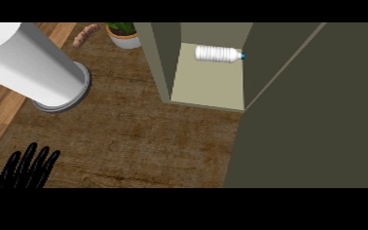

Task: Pick up the bottled water, place it into the cabinet and close the cabinet

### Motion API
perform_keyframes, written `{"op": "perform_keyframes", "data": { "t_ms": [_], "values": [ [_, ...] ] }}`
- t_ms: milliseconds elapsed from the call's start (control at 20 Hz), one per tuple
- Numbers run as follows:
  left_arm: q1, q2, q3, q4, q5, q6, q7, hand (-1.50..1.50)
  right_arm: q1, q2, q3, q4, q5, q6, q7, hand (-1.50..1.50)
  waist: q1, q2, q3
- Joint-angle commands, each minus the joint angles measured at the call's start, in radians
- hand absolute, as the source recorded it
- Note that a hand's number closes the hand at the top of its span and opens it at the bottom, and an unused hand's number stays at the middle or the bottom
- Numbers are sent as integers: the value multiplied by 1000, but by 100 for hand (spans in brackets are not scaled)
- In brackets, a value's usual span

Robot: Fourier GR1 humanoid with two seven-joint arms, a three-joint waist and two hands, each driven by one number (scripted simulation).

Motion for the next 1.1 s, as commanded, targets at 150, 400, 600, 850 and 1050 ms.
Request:
{"op": "perform_keyframes", "data": {
  "t_ms": [150, 400, 600, 850, 1050],
  "values": [
    [22, 67, 51, 3, 27, -77, -17, -150, -216, -8, 108, -25, 30, 70, 214, 150, 38, 7, -4],
    [20, 67, 48, 2, 26, -86, -11, -150, -319, 63, 124, 43, -18, 38, 287, 150, 53, 15, -6],
    [16, 93, 72, 13, 38, -108, -8, -150, -385, 147, 138, 92, -62, 0, 359, 150, 59, 20, -7],
    [14, 98, 89, 13, 45, -118, -12, -150, -464, 254, 108, 172, -122, -50, 432, 150, 62, 23, -4],
    [22, 117, 99, -1, 60, -148, -6, -150, -524, 342, 88, 249, -181, -70, 489, 150, 65, 26, -1]
  ]
}}
